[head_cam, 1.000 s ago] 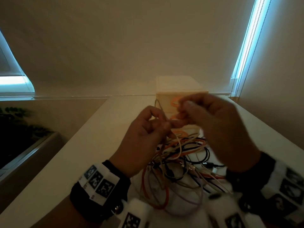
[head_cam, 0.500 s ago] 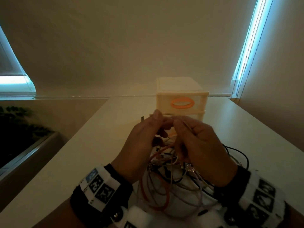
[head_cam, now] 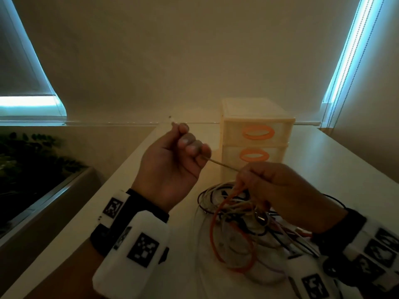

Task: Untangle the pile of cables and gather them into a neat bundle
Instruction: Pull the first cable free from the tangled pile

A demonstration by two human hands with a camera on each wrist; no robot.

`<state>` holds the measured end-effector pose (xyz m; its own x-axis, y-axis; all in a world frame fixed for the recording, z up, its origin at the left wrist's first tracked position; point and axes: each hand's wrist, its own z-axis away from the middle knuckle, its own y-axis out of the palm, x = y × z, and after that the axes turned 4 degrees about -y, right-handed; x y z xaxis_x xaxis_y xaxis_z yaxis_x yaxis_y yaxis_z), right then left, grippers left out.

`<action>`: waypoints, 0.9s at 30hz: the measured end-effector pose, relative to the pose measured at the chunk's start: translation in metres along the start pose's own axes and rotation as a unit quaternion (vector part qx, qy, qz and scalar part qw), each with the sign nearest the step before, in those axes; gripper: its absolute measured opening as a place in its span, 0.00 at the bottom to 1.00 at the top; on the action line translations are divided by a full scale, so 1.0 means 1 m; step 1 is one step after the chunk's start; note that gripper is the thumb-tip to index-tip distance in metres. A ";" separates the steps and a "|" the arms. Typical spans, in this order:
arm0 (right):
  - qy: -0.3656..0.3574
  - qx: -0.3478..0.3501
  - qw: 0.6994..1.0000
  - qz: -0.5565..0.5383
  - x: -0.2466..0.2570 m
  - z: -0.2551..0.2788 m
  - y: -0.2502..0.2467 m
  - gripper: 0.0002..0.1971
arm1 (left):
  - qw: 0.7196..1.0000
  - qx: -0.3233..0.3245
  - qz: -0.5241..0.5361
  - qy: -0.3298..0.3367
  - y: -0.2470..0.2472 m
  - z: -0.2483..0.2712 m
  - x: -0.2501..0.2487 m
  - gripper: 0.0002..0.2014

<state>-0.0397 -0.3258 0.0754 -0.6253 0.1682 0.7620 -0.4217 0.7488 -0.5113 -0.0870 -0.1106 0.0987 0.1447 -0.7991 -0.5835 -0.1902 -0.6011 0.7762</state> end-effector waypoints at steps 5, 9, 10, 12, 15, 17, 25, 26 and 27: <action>-0.036 -0.073 0.995 -0.059 0.009 0.000 -0.011 0.13 | 0.998 0.059 -0.018 -0.001 -0.007 -0.001 -0.012 0.17; 0.033 0.155 0.986 -0.053 0.011 0.004 -0.010 0.15 | 0.997 0.073 -0.012 0.002 -0.012 -0.002 -0.021 0.18; 0.048 0.165 0.984 -0.041 0.011 0.003 -0.013 0.16 | 0.998 0.067 -0.014 0.006 -0.012 -0.002 -0.025 0.18; 0.071 0.134 0.988 -0.008 0.011 0.001 -0.023 0.17 | 0.998 0.063 -0.019 0.011 -0.013 0.000 -0.031 0.19; 0.052 0.029 0.996 0.068 0.011 -0.002 -0.036 0.14 | 0.995 0.100 0.007 -0.012 -0.013 0.001 -0.037 0.17; 0.023 -0.067 0.991 0.113 0.006 -0.004 -0.040 0.14 | 0.986 0.151 0.008 -0.072 -0.010 0.003 -0.035 0.13; -0.031 -0.239 0.970 0.010 -0.001 -0.007 -0.006 0.10 | 0.902 0.190 -0.241 -0.303 -0.001 0.017 0.039 0.15; -0.041 -0.244 0.969 -0.012 0.005 -0.005 -0.004 0.09 | 0.918 0.168 -0.220 -0.285 -0.001 0.014 0.040 0.15; -0.051 -0.247 0.967 -0.040 0.009 -0.003 -0.003 0.08 | 0.937 0.141 -0.189 -0.257 0.000 0.011 0.040 0.16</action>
<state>-0.0421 -0.3248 0.0855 -0.6755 0.0517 0.7355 -0.1222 0.9759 -0.1809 -0.0915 -0.1425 0.0729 -0.2202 -0.3809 -0.8980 -0.4798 -0.7593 0.4397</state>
